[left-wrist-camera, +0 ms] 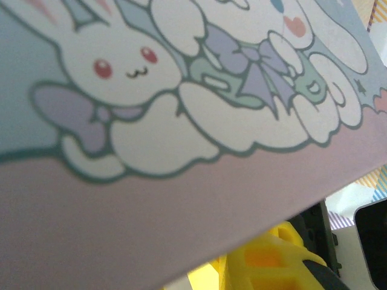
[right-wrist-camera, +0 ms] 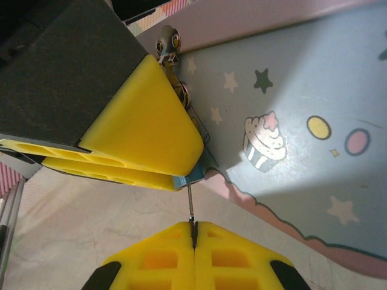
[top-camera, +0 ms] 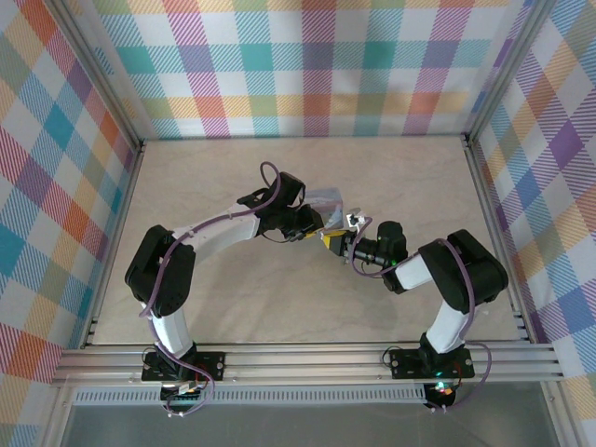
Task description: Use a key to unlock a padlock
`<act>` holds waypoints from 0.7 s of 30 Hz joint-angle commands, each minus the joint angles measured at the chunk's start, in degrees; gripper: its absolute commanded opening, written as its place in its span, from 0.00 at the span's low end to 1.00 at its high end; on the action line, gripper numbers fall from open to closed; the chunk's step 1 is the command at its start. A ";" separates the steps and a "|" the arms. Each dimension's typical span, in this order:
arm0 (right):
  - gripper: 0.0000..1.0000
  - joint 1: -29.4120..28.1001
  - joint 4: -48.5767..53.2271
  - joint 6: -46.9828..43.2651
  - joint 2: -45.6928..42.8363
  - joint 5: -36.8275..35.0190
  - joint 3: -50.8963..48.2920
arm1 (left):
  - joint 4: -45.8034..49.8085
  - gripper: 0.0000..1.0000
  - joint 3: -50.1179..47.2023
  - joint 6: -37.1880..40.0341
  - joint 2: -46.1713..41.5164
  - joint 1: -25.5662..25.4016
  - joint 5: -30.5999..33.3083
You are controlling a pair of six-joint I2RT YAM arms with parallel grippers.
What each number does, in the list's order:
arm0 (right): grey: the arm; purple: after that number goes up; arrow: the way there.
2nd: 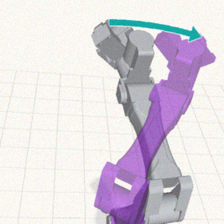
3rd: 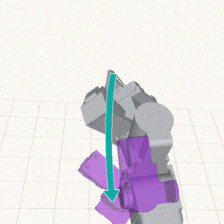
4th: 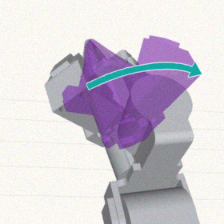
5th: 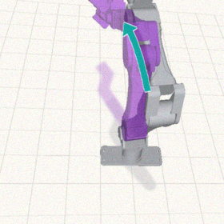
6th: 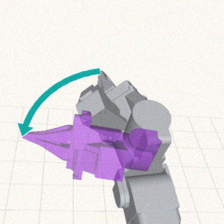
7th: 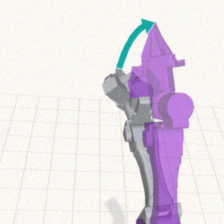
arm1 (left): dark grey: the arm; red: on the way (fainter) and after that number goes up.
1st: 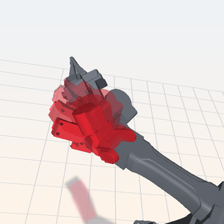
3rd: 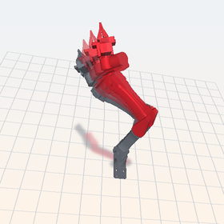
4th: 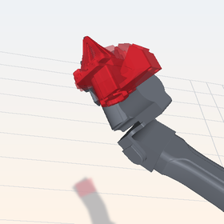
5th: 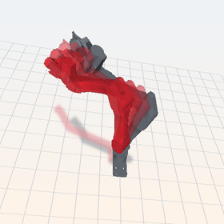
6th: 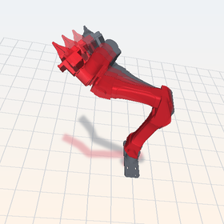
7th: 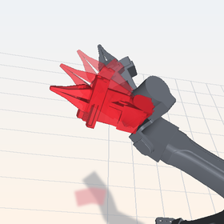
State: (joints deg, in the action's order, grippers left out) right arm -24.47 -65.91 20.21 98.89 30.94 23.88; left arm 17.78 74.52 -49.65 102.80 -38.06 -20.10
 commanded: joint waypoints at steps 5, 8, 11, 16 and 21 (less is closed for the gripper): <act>0.00 -0.31 0.50 -5.54 -3.33 -3.55 1.29 | 3.95 0.15 2.10 3.80 0.14 -1.39 -2.85; 0.00 -0.32 2.73 -7.04 -4.38 -3.85 1.63 | 4.15 0.15 1.81 3.92 0.05 -1.39 -2.89; 0.00 -0.28 2.63 -7.11 -4.13 -3.12 2.08 | 3.87 0.15 1.51 3.85 -0.04 -1.40 -2.95; 0.00 -0.42 -1.96 -3.97 -1.50 -0.62 2.39 | 3.43 0.15 1.73 3.62 0.20 -1.48 -3.04; 0.00 -0.74 -1.82 -3.36 -0.67 0.32 3.40 | 2.85 0.15 1.50 3.48 0.46 -1.57 -3.19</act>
State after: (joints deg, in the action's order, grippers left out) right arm -24.84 -62.89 16.19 97.76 30.65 24.23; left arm 19.81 74.85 -47.70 102.80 -38.06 -19.92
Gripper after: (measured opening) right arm 0.047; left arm 0.213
